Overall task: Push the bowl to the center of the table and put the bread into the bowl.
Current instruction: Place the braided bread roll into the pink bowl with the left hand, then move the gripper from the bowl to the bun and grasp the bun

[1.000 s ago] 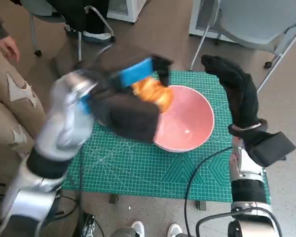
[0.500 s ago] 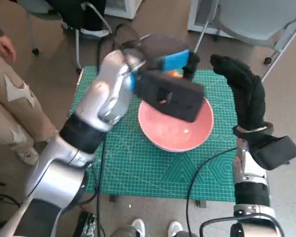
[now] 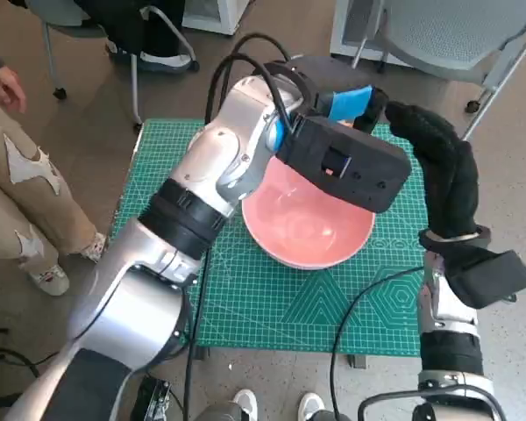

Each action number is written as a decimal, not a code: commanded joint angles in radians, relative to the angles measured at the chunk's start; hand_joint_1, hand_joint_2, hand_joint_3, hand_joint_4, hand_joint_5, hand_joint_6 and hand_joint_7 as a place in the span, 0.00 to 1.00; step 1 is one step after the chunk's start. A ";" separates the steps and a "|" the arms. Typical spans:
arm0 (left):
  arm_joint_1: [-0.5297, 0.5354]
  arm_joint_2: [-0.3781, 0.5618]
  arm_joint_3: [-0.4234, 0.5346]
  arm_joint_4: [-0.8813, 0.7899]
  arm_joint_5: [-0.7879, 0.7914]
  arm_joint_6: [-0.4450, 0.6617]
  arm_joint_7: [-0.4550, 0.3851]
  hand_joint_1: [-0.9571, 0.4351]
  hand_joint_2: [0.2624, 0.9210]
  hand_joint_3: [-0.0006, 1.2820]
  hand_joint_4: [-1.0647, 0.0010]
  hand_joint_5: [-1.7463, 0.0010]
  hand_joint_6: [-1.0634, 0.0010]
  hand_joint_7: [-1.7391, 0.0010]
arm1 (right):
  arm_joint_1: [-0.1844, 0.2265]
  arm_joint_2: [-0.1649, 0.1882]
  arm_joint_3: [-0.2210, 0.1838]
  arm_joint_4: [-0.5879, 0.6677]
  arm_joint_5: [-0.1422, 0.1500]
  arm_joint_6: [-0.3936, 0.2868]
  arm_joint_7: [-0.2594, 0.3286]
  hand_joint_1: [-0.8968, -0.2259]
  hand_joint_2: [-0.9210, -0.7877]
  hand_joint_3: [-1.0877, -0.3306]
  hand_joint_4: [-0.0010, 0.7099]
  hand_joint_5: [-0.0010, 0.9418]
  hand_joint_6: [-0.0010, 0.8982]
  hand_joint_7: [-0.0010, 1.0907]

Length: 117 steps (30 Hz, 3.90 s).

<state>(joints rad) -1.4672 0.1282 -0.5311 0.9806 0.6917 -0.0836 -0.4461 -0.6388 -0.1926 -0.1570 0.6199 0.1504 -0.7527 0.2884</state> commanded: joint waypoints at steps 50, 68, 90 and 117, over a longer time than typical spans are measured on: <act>0.198 0.328 0.131 -0.498 -0.025 0.215 -0.232 0.35 0.64 0.00 1.00 1.00 0.87 1.00 | -0.014 0.016 0.024 0.022 0.017 0.031 0.021 0.30 0.00 0.32 0.23 0.00 0.01 0.41; 0.607 0.564 0.293 -0.966 -0.031 0.315 -0.246 0.62 0.60 0.01 1.00 1.00 0.89 1.00 | -0.052 0.042 0.034 0.053 0.050 0.044 0.079 0.29 0.00 0.31 0.22 0.00 0.00 0.41; 0.666 0.583 0.245 -0.894 -0.004 0.296 -0.253 0.48 0.58 0.00 1.00 1.00 0.90 1.00 | -0.084 0.035 0.026 0.110 0.053 0.010 0.136 0.35 0.00 0.29 0.22 0.00 0.00 0.40; 0.566 0.475 0.121 -0.522 0.051 0.246 -0.161 0.53 0.56 0.00 1.00 1.00 0.91 1.00 | -0.078 0.023 0.016 0.103 0.051 0.019 0.141 0.32 0.00 0.29 0.20 0.00 0.00 0.40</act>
<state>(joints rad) -0.8574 0.6157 -0.3884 0.4059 0.7240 0.1711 -0.6188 -0.7287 -0.1588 -0.1388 0.7136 0.1972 -0.7455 0.4199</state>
